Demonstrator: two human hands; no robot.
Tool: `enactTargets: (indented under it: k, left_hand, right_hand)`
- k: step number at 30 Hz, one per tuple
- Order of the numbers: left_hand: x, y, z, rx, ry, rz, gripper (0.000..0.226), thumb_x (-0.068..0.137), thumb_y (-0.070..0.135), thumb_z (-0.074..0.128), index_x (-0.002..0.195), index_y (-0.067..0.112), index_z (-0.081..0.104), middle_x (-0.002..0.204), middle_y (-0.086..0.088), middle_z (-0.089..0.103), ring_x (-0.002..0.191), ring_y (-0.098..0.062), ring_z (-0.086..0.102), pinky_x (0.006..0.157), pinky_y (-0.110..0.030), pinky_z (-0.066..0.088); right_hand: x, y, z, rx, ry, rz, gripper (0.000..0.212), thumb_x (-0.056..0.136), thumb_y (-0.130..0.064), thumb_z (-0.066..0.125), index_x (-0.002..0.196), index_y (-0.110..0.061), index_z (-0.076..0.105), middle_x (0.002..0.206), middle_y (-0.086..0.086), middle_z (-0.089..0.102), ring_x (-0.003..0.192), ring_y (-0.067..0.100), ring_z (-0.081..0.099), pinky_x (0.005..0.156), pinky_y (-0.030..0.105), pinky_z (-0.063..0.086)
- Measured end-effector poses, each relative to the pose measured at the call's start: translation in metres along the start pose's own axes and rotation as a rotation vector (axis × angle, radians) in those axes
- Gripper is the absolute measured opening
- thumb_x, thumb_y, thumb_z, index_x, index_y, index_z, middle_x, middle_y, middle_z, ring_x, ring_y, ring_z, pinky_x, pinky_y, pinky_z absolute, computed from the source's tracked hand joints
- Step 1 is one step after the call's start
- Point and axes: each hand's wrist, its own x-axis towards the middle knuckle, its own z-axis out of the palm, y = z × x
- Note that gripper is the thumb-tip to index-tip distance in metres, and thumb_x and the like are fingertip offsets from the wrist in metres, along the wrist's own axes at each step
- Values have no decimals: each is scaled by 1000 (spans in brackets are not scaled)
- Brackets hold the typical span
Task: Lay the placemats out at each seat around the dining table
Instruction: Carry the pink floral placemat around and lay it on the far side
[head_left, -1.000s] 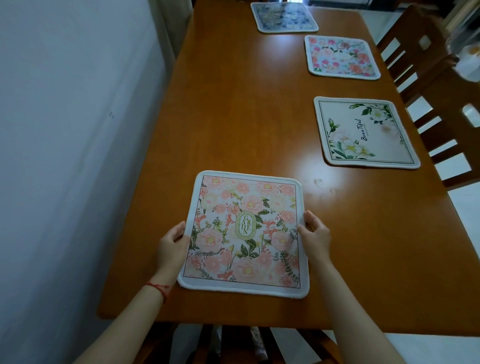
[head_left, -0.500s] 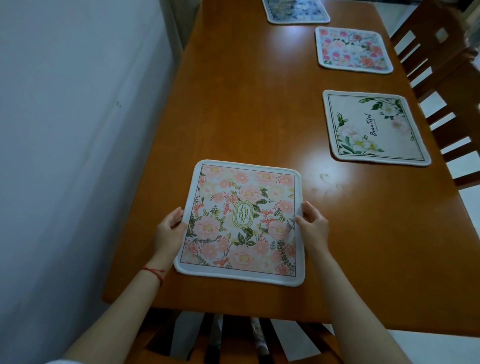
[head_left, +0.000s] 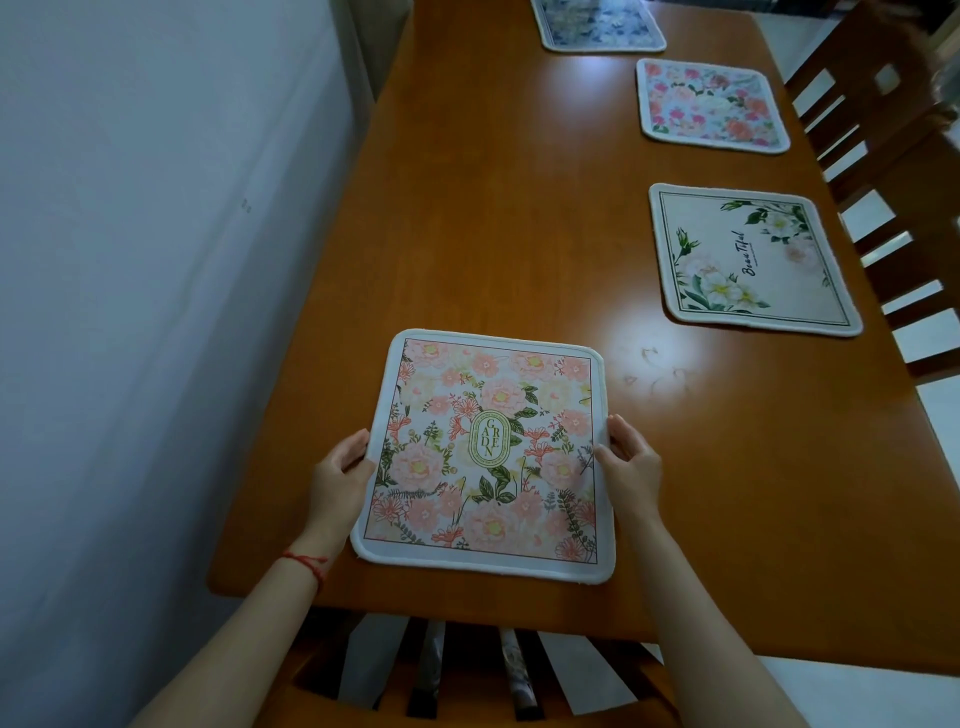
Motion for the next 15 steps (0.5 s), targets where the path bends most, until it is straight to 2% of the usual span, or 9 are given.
enactTargets:
  k: [10, 15]
  left_hand:
    - [-2, 0, 0, -30, -25, -1, 45, 90, -2, 48, 135, 4, 42, 135, -11, 51, 122, -20, 47, 90, -28, 45]
    - [-2, 2, 2, -33, -54, -1, 46, 90, 0, 48, 135, 6, 42, 136, -10, 50, 124, -20, 46, 96, -32, 44]
  right_hand:
    - [-5, 1, -1, 27, 12, 12, 54, 83, 2, 60, 134, -2, 43, 134, 13, 51, 121, 24, 51, 97, 39, 47]
    - [-5, 1, -5, 19, 27, 12, 54, 82, 2, 61, 133, -2, 44, 133, 13, 52, 120, 25, 52, 97, 38, 47]
